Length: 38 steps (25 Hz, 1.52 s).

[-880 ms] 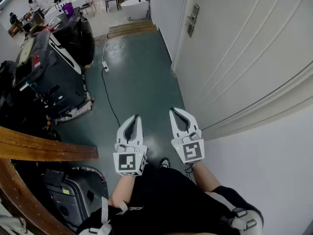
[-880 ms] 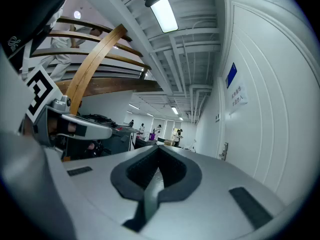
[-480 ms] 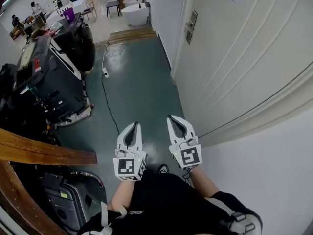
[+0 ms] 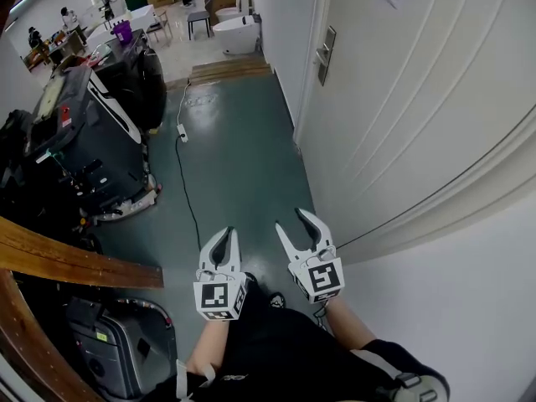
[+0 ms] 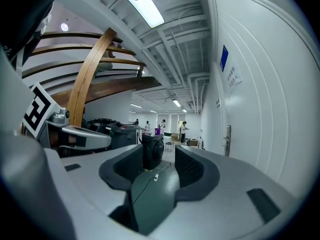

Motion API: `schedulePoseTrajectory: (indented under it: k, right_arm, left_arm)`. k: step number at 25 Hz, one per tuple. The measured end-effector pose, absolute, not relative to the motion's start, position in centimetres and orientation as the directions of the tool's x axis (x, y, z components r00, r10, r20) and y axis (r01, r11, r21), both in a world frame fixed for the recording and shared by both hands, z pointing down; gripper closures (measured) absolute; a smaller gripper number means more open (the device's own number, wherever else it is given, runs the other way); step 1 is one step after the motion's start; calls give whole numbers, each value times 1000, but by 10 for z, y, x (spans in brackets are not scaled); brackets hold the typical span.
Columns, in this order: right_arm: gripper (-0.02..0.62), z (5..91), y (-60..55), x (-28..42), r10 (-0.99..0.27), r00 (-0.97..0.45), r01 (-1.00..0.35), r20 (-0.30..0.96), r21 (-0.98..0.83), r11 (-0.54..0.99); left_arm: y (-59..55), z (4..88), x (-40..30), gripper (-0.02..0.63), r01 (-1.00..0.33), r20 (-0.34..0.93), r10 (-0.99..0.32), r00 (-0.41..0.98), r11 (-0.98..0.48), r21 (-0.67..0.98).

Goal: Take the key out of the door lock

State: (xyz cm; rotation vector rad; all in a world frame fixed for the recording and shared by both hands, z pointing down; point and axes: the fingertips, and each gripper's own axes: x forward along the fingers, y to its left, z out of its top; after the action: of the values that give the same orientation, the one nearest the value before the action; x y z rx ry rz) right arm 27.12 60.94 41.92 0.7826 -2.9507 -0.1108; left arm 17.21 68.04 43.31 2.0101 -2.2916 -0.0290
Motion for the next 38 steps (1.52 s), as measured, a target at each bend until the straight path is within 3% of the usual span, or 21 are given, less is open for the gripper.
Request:
schedulePoseTrajectory:
  k: [7, 22, 38]
  right_arm:
    - [299, 431, 580, 273, -517, -854, -513, 55, 81, 855]
    - [301, 441, 489, 191, -532, -843, -526, 75, 90, 846]
    - [301, 446, 373, 28, -523, -840, -511, 143, 112, 852]
  left_arm:
    - [665, 451, 163, 583, -985, 70, -989, -132, 139, 100]
    - [567, 466, 82, 583, -987, 91, -991, -96, 106, 121]
    - [453, 468, -76, 583, -980, 96, -994, -56, 73, 185]
